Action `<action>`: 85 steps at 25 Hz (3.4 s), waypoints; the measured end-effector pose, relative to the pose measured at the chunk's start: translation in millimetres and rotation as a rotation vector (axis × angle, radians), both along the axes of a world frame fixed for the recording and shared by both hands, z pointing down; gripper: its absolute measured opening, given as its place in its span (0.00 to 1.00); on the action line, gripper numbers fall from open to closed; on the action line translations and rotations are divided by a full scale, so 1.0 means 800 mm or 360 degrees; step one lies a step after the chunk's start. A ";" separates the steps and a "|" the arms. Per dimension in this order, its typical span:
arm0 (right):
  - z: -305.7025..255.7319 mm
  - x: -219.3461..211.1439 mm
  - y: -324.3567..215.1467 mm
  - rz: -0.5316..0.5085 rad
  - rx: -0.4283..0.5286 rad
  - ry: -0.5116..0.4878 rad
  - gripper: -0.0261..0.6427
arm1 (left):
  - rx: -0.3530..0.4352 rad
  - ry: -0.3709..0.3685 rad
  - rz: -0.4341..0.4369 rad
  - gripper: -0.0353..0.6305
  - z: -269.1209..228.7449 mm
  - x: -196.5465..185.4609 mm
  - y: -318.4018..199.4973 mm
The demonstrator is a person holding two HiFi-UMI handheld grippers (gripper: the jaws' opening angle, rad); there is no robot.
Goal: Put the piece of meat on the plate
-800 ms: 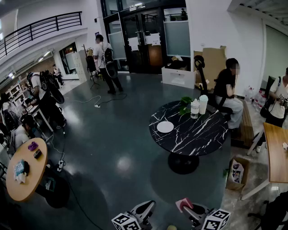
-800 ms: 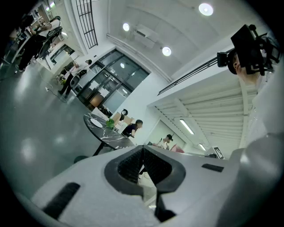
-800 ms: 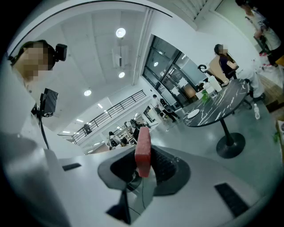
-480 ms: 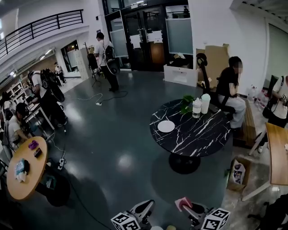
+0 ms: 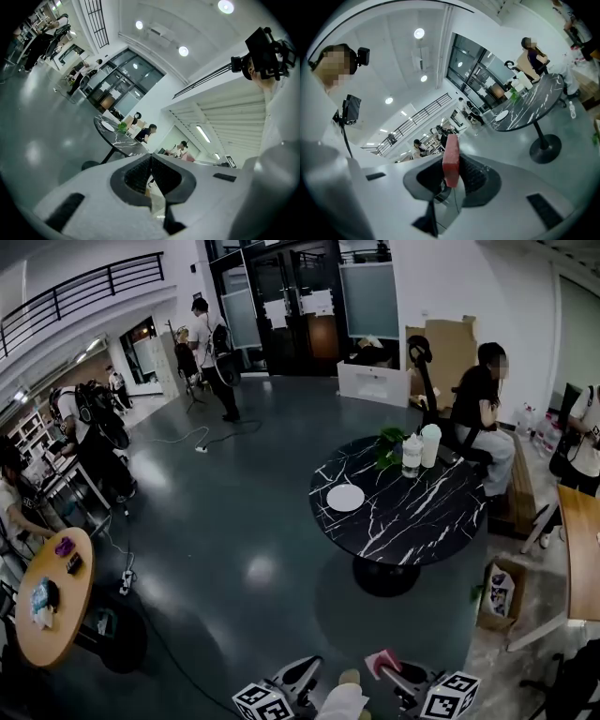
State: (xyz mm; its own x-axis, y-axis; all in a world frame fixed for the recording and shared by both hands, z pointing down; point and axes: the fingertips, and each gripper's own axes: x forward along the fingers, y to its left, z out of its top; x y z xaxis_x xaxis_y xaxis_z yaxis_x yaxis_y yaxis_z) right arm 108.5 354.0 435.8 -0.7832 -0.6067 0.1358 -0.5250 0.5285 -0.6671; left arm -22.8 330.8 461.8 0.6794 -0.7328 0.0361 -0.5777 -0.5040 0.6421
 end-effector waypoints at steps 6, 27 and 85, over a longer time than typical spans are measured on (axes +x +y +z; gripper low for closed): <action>0.005 0.011 -0.057 0.0039 -0.0015 0.0035 0.17 | 0.0012 0.0044 0.0033 0.07 0.000 0.010 -0.070; -0.006 -0.003 -0.250 0.0099 -0.0018 0.0057 0.17 | 0.0009 0.0049 0.0107 0.07 0.016 -0.003 -0.269; 0.045 -0.028 -0.648 -0.0232 -0.0210 0.0062 0.17 | -0.0119 0.0104 -0.0199 0.07 0.056 -0.034 -0.650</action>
State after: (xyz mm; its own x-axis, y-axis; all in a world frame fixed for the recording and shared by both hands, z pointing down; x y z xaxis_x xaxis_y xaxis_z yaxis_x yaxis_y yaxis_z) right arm 86.1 -164.6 471.5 -0.8541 -0.4620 0.2388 -0.4761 0.5101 -0.7163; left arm -49.7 -189.2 506.3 0.5859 -0.8087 0.0522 -0.5885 -0.3804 0.7134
